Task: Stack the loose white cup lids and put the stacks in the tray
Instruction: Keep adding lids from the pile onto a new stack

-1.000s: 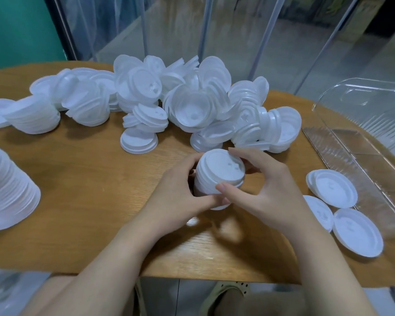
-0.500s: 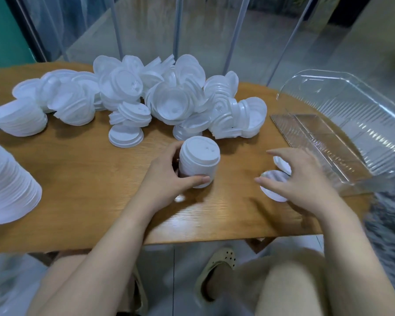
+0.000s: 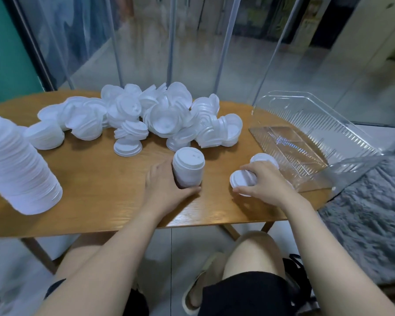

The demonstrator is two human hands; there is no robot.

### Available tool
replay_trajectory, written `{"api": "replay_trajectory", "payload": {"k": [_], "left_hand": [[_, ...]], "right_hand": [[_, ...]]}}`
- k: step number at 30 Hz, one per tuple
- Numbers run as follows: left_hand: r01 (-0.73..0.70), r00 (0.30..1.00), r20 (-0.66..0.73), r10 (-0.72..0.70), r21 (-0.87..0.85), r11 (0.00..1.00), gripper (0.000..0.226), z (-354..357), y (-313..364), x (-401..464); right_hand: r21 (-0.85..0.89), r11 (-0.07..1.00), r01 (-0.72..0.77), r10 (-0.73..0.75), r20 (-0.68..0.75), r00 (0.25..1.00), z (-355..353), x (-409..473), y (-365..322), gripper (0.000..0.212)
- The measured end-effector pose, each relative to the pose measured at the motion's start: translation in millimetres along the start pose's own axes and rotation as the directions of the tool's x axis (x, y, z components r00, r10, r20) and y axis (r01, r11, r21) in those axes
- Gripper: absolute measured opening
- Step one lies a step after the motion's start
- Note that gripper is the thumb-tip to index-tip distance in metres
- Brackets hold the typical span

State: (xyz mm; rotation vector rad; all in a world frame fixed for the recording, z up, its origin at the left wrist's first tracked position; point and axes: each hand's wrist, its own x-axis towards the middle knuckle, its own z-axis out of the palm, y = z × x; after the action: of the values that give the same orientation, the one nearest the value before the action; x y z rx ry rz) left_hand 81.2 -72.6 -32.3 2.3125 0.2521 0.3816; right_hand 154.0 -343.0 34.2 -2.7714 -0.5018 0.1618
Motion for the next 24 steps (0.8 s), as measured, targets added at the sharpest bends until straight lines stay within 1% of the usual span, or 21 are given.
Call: {"api": "replay_trajectory", "payload": {"k": [3, 6, 8, 10, 15, 20, 24], "left_hand": [[0.021, 1.000, -0.001, -0.021, 0.015, 1.000, 0.084, 1, 2, 3], [0.024, 1.000, -0.014, -0.024, 0.024, 0.999, 0.076, 2, 0, 7], [0.018, 1.000, -0.012, -0.018, 0.028, 0.999, 0.076, 2, -1, 7], [0.012, 1.000, -0.007, -0.012, 0.028, 1.000, 0.076, 1, 0, 7], [0.016, 1.000, 0.019, -0.017, 0.042, 0.999, 0.075, 0, 1, 7], [0.004, 1.000, 0.029, -0.006, 0.042, 0.999, 0.076, 1, 1, 7], [-0.009, 1.000, 0.031, 0.008, 0.042, 0.999, 0.077, 3, -2, 8]], "right_hand": [[0.268, 0.962, 0.055, -0.026, -0.110, 0.994, 3, -3, -20, 0.066], [0.369, 0.917, 0.154, -0.071, -0.229, 0.971, 4, 2, -41, 0.063], [0.413, 0.885, 0.215, -0.110, -0.264, 0.958, 3, 8, -55, 0.064], [0.429, 0.868, 0.251, -0.144, -0.266, 0.953, 5, 15, -69, 0.064], [0.404, 0.866, 0.295, -0.209, -0.244, 0.947, 13, 34, -99, 0.064], [0.382, 0.878, 0.289, -0.241, -0.170, 0.956, 22, 41, -108, 0.065], [0.381, 0.879, 0.289, -0.248, -0.154, 0.957, 30, 40, -105, 0.060]]}}
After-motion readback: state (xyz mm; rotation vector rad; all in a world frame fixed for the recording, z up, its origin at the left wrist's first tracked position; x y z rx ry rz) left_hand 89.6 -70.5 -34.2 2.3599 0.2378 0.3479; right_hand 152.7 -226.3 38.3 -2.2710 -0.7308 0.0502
